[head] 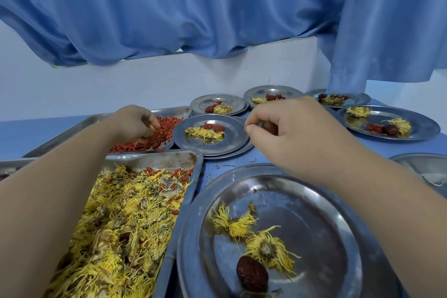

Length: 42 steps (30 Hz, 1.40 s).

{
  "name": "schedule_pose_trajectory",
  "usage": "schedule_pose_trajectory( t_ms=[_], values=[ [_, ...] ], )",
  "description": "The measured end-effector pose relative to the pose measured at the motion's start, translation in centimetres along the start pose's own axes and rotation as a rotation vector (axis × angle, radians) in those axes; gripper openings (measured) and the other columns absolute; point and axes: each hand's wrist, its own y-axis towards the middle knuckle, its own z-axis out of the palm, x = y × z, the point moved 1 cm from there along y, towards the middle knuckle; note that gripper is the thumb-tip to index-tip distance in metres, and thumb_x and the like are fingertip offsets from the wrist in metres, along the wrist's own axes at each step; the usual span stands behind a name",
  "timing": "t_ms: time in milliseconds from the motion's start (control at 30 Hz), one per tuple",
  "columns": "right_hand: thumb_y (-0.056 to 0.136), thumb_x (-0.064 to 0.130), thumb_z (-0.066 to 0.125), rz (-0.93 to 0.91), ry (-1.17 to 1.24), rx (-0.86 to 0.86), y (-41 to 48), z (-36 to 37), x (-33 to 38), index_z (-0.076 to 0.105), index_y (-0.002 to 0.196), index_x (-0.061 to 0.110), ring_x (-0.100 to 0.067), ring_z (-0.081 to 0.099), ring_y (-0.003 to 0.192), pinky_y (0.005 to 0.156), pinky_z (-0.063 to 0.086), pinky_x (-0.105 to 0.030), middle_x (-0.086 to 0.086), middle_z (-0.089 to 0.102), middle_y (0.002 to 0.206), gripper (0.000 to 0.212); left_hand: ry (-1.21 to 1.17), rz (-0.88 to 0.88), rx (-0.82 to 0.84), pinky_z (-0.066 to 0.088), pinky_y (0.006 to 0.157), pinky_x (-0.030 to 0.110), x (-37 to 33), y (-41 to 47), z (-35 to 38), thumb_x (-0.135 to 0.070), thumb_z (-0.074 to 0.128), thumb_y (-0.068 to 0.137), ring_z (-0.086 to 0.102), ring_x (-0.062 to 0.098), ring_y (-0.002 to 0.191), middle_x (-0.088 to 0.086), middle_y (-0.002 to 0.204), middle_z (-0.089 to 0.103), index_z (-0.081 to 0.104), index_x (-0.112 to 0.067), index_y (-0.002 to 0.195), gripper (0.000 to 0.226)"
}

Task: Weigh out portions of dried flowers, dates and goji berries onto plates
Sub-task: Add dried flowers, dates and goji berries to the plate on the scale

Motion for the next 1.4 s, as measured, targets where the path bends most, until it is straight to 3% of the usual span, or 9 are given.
schedule_pose_trajectory(
  t_ms=[267,400,467,667,867,1033,1200,1300,1400],
  values=[
    [0.087,0.027,0.054,0.011,0.064,-0.030,0.2,-0.9,-0.4,0.066,0.074,0.029,-0.003,0.051,0.056,0.046,0.036,-0.020,0.019,0.056,0.056,0.018,0.015,0.076,-0.114,0.043,0.060,0.021,-1.1,-1.0,-0.6,0.000,0.072,0.082,0.065,0.014,0.067,0.005,0.080,0.071,0.070,-0.020,0.083,0.020],
    [0.085,0.028,0.055,0.030,0.107,-0.090,0.4,-2.2,-0.6,0.065,0.071,0.028,-0.002,0.051,0.057,0.047,0.037,-0.015,0.025,0.057,0.061,0.017,-0.164,0.151,-0.101,0.057,0.070,0.023,-3.8,-2.7,-2.3,0.003,0.070,0.082,0.071,0.018,0.070,0.009,0.083,0.073,0.071,-0.016,0.088,0.020],
    [0.084,0.028,0.056,0.042,0.118,-0.127,0.4,-2.9,-0.7,0.065,0.070,0.028,-0.005,0.051,0.057,0.051,0.039,-0.018,0.022,0.056,0.058,0.017,-0.271,0.200,-0.054,0.059,0.073,0.024,-5.8,-4.2,-3.0,0.005,0.069,0.082,0.072,0.020,0.075,0.013,0.086,0.074,0.071,-0.013,0.090,0.020],
    [0.083,0.024,0.057,0.067,0.162,-0.210,0.3,-5.4,-0.6,0.069,0.073,0.025,-0.001,0.050,0.060,0.051,0.038,-0.009,0.013,0.057,0.055,0.016,-0.428,0.383,0.170,0.055,0.067,0.017,-12.9,-10.2,-1.7,0.006,0.067,0.084,0.072,0.017,0.072,0.011,0.084,0.075,0.071,-0.014,0.089,0.021],
    [0.082,0.018,0.055,0.075,0.195,-0.273,-0.1,-7.4,-0.6,0.071,0.077,0.019,-0.001,0.049,0.054,0.048,0.036,-0.011,0.010,0.058,0.056,0.017,-0.504,0.453,0.444,0.056,0.072,0.028,-17.6,-14.8,2.7,0.012,0.063,0.085,0.071,0.021,0.073,0.012,0.085,0.074,0.071,-0.014,0.085,0.027],
    [0.083,0.017,0.053,0.103,0.217,-0.259,-0.4,-8.5,-0.8,0.071,0.079,0.018,-0.005,0.056,0.048,0.044,0.041,-0.016,0.004,0.066,0.066,0.018,-0.480,0.375,0.564,0.058,0.086,0.044,-18.6,-16.5,4.9,0.002,0.058,0.093,0.072,0.032,0.095,0.018,0.099,0.072,0.065,-0.007,0.106,0.017],
    [0.080,0.024,0.055,0.216,0.168,-0.087,-1.0,-9.7,-1.6,0.069,0.076,0.020,-0.003,0.057,0.045,0.036,0.037,-0.012,0.006,0.071,0.068,0.015,-0.473,0.363,0.532,0.058,0.087,0.040,-18.7,-17.2,5.2,0.011,0.059,0.089,0.072,0.024,0.098,0.010,0.109,0.070,0.067,-0.006,0.103,0.023],
    [0.081,0.028,0.058,0.248,0.126,0.019,-1.6,-10.3,-1.6,0.069,0.079,0.019,-0.013,0.064,0.054,0.045,0.046,-0.019,0.005,0.072,0.071,0.015,-0.395,0.385,0.449,0.059,0.079,0.030,-18.5,-17.6,5.6,0.016,0.054,0.088,0.073,0.017,0.087,0.009,0.094,0.075,0.067,-0.006,0.101,0.029],
    [0.084,0.031,0.059,0.265,0.091,0.117,-2.0,-10.8,-0.9,0.069,0.081,0.020,-0.013,0.068,0.058,0.055,0.053,-0.027,0.005,0.072,0.072,0.015,-0.309,0.460,0.354,0.051,0.063,0.013,-18.7,-18.0,5.6,0.003,0.067,0.086,0.067,0.006,0.063,-0.016,0.071,0.070,0.069,-0.017,0.097,0.023]
  ],
)
